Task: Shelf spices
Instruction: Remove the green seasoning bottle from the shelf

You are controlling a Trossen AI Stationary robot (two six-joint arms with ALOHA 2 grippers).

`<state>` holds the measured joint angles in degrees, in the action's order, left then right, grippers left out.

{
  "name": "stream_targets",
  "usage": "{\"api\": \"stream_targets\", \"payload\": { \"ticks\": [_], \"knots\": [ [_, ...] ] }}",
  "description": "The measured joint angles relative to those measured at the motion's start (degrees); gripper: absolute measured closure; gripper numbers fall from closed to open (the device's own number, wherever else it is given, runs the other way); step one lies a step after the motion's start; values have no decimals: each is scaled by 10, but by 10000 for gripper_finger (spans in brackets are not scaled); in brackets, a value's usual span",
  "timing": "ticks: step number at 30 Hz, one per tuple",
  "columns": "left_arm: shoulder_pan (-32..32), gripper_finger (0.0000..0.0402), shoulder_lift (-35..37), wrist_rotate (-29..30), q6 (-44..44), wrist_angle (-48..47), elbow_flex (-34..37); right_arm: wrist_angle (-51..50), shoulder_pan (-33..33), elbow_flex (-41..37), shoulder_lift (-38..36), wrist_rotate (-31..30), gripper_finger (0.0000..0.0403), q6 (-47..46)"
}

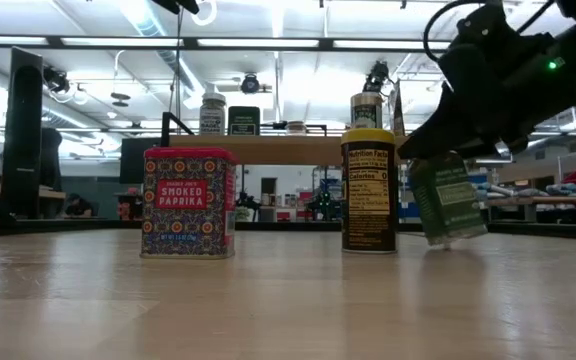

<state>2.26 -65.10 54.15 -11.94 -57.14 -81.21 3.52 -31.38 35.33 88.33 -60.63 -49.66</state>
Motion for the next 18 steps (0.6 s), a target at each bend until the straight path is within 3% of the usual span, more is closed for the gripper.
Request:
{"api": "stream_targets", "payload": {
  "ticks": [11, 18],
  "knots": [
    [0, 71, 0, 0, 1, 0, 0, 204, 5, -102, 0, -47, 200, 17],
    [0, 71, 0, 0, 1, 0, 0, 228, 5, -111, 0, -45, 200, 32]
  ]
}}
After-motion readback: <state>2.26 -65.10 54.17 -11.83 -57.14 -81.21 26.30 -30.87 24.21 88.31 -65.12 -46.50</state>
